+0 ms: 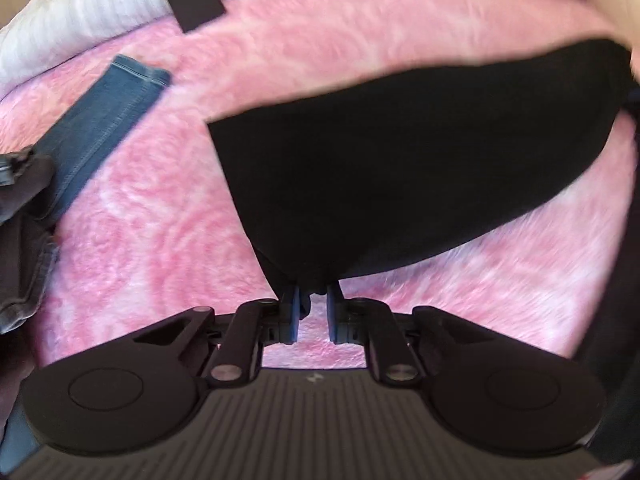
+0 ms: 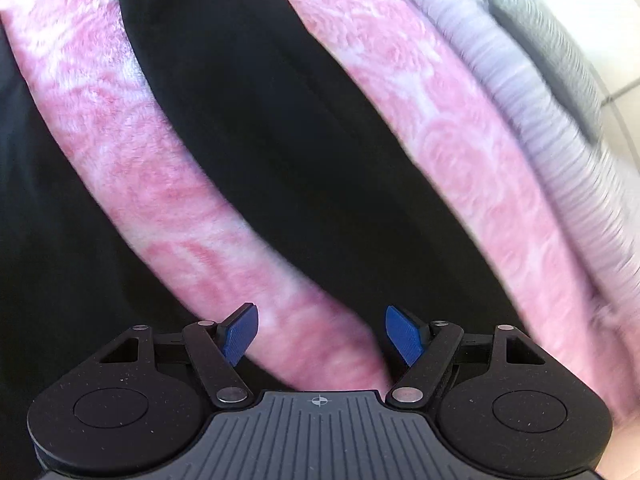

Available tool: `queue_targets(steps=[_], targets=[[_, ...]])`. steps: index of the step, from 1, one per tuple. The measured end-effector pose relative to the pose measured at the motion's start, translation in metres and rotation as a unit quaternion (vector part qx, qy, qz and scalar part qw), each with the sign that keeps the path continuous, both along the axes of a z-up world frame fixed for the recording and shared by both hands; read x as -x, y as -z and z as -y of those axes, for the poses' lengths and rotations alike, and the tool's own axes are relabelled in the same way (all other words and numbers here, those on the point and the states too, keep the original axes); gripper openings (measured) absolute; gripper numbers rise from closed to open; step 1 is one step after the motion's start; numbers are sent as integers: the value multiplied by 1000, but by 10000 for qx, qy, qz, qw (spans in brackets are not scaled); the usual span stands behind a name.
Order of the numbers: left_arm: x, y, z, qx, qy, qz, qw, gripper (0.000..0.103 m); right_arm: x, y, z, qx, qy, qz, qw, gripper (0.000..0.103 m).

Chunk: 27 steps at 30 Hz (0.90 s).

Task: Fold clothes
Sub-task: 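Grasp the black trousers with the right gripper while the left gripper holds its other end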

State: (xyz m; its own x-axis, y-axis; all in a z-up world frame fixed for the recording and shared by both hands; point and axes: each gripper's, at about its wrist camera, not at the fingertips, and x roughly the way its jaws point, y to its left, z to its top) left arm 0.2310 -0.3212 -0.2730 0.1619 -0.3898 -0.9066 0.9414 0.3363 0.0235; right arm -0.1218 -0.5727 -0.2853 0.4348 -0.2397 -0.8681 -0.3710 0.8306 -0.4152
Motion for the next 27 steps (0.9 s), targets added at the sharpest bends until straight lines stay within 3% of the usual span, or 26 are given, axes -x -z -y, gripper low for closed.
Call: queue_targets(steps=[5, 7, 9, 10, 11, 17, 19, 21, 23, 25, 27], targets=[[-19, -46, 0, 283, -32, -302, 9991, 10, -15, 2, -2, -124, -448, -194, 9987, 74], [-18, -55, 1, 158, 192, -272, 9993, 10, -20, 6, -2, -222, -723, -481, 9960, 74], [-15, -60, 2, -28, 446, -218, 9988, 10, -23, 6, 2, -410, -654, -715, 9944, 74], [-11, -59, -1, -124, 527, -221, 9983, 9, -21, 2, 6, -513, -512, -727, 9947, 74], [-8, -56, -4, -221, 553, -216, 9980, 1, -19, -2, 10, -617, -331, -700, 9951, 74], [-5, -24, -16, -405, 239, -241, 9986, 2, 13, -16, 51, -1098, 1363, -572, 9829, 74], [1, -22, -9, -490, 327, 53, 9983, 2, 21, -15, 63, -995, 1645, -552, 9798, 74], [13, -19, -2, -702, 460, 675, 9942, 9, 21, -12, 72, -871, 1811, -533, 9782, 74], [23, -16, 3, -946, 477, 1264, 9863, 23, 18, -10, 80, -922, 1982, -371, 9751, 74], [43, -16, 8, -1039, 595, 1784, 9767, 25, 12, -7, 89, -998, 2257, -219, 9688, 74], [69, -22, 19, -864, 880, 1951, 9730, 23, 6, -1, 96, -1024, 2433, -98, 9645, 74]])
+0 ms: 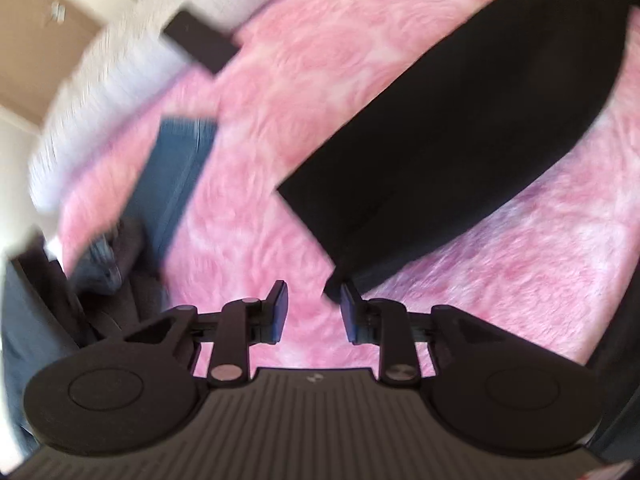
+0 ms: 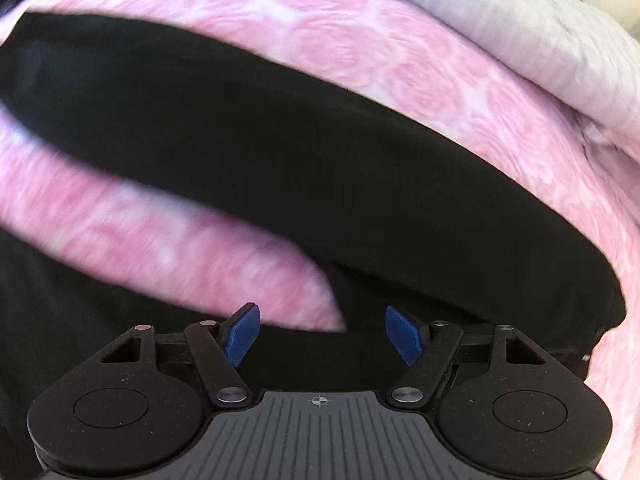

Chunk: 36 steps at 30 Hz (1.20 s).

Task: Fold clothes

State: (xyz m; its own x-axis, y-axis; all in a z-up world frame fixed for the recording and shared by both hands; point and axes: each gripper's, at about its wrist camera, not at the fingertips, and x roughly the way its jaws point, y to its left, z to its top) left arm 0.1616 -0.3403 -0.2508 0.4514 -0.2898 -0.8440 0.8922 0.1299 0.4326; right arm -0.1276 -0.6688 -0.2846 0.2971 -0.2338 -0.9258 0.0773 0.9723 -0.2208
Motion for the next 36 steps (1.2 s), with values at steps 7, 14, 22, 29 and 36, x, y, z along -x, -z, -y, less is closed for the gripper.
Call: queue_targets(steps=[7, 14, 22, 29, 36], targets=[[137, -7, 97, 754, 1820, -622, 9784, 25, 29, 18, 2, -94, -312, -625, 9975, 36], [257, 29, 223, 1166, 3131, -1074, 9364, 27, 70, 4, 27, -627, -67, -1006, 9929, 37], [305, 75, 309, 704, 3605, -761, 9270, 24, 64, -40, 32, -1018, -209, 392, 9938, 37], [237, 49, 351, 658, 2663, -2246, 9350, 4, 37, 11, 18, -1258, -1096, 146, 9859, 37], [212, 61, 370, 218, 2739, -2652, 9242, 16, 67, -12, 20, -1479, -850, 214, 9851, 37]])
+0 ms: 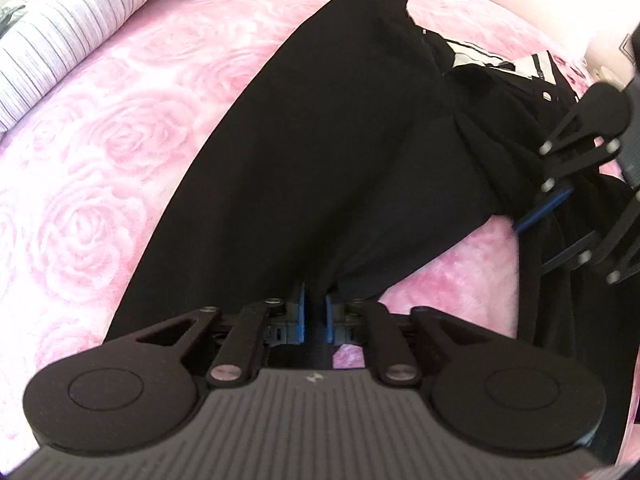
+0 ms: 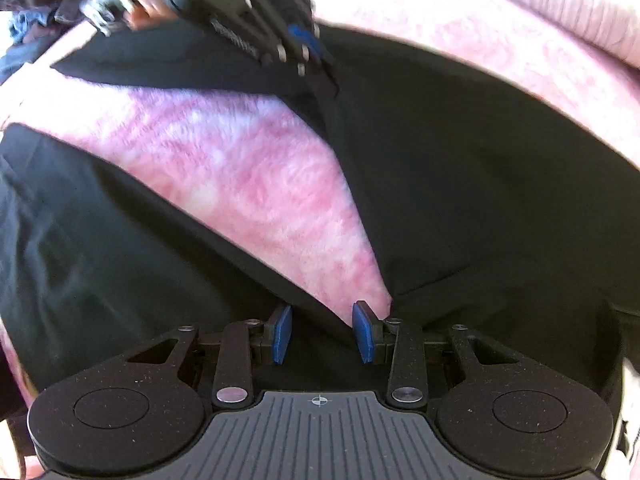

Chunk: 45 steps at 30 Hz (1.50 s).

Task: Fold clothes

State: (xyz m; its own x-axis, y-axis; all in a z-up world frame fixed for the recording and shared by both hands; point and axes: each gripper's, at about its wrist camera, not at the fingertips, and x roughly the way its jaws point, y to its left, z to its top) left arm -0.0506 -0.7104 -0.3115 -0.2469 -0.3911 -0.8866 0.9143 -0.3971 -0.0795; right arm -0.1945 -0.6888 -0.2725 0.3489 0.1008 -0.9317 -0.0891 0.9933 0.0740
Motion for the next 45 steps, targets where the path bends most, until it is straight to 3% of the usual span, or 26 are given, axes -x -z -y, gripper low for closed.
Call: queue_targets(steps=[2, 5, 10, 15, 19, 21, 24, 26, 27, 36, 41, 45], targets=[[-7, 0, -3, -6, -51, -26, 10000, 25, -2, -11, 2, 241, 129, 342, 9990, 37], [-8, -4, -12, -12, -77, -63, 9999, 25, -18, -10, 3, 904, 116, 641, 9938, 37], [2, 0, -7, 42, 111, 21, 9999, 25, -42, 21, -3, 1579, -481, 386, 9855, 37], [9, 5, -13, 87, 310, 80, 9994, 25, -48, 18, 0, 1812, -590, 373, 9810, 37], [3, 9, -16, 89, 138, 74, 9998, 25, -53, 24, 0, 1529, -764, 9, 9853, 37], [0, 10, -15, 81, 68, 47, 9999, 26, -55, 31, -3, 1609, -952, -19, 9824, 37], [4, 12, -15, 128, 211, 149, 9996, 26, -59, 34, 1, 1476, -818, -51, 9857, 36], [6, 11, -19, 148, 271, 183, 9994, 26, -60, 34, 0, 1330, -816, -118, 9877, 7], [7, 9, -22, 167, 283, 211, 9992, 26, -58, 32, -3, 1329, -873, -140, 9872, 2], [4, -10, -119, 120, 206, 610, 9979, 24, -9, 15, -39, 1374, -1529, -382, 9779, 0], [-12, -8, -182, -94, -380, 859, 9955, 24, -11, 17, -51, 1564, -1801, -580, 9694, 0], [-41, -15, -229, -122, -1021, 1199, 9874, 25, -11, 11, -64, 1880, -1847, -714, 9620, 0]])
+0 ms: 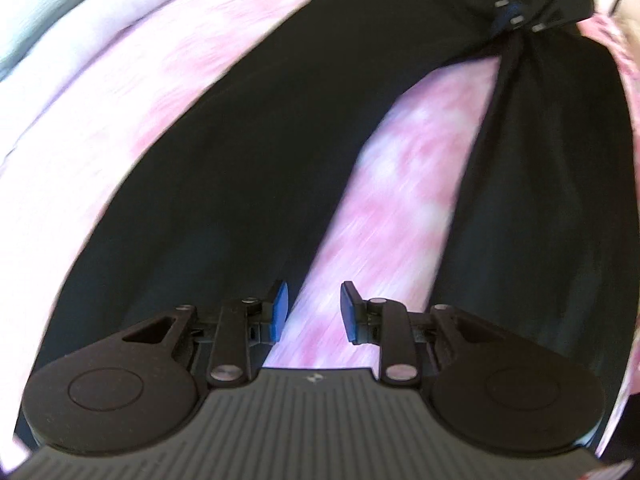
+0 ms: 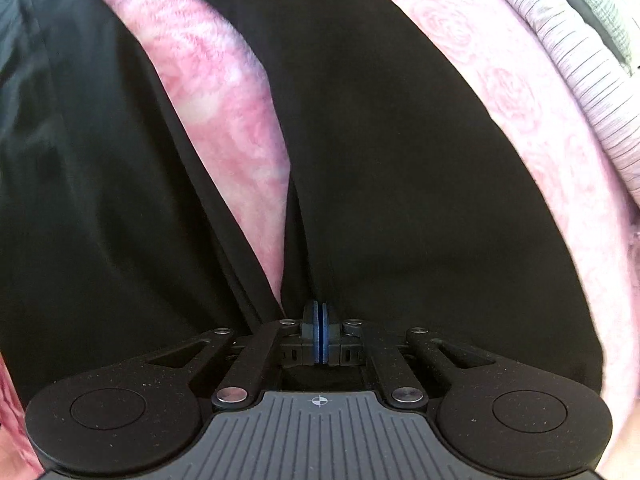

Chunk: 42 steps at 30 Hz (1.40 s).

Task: Fold clothes

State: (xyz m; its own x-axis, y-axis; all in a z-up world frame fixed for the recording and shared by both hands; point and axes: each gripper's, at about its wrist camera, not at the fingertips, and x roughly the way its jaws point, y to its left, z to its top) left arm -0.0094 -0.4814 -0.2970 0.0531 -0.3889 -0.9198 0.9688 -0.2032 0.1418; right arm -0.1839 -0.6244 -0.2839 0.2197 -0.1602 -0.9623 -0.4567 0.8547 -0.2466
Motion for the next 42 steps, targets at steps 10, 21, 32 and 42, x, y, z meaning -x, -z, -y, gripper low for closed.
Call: queue_targets(steps=[10, 21, 32, 42], targets=[[-55, 25, -94, -400, 227, 1699, 9844, 27, -18, -12, -64, 342, -93, 246, 9991, 9], [-130, 48, -156, -678, 662, 2085, 9734, 3, -60, 17, -111, 275, 153, 181, 9993, 8], [-109, 31, -197, -511, 1045, 2238, 9677, 0, -48, 13, -124, 522, 671, 437, 9954, 9], [-131, 17, -185, -909, 412, 2069, 9733, 15, -18, -6, -96, 51, 1848, 400, 9819, 9]])
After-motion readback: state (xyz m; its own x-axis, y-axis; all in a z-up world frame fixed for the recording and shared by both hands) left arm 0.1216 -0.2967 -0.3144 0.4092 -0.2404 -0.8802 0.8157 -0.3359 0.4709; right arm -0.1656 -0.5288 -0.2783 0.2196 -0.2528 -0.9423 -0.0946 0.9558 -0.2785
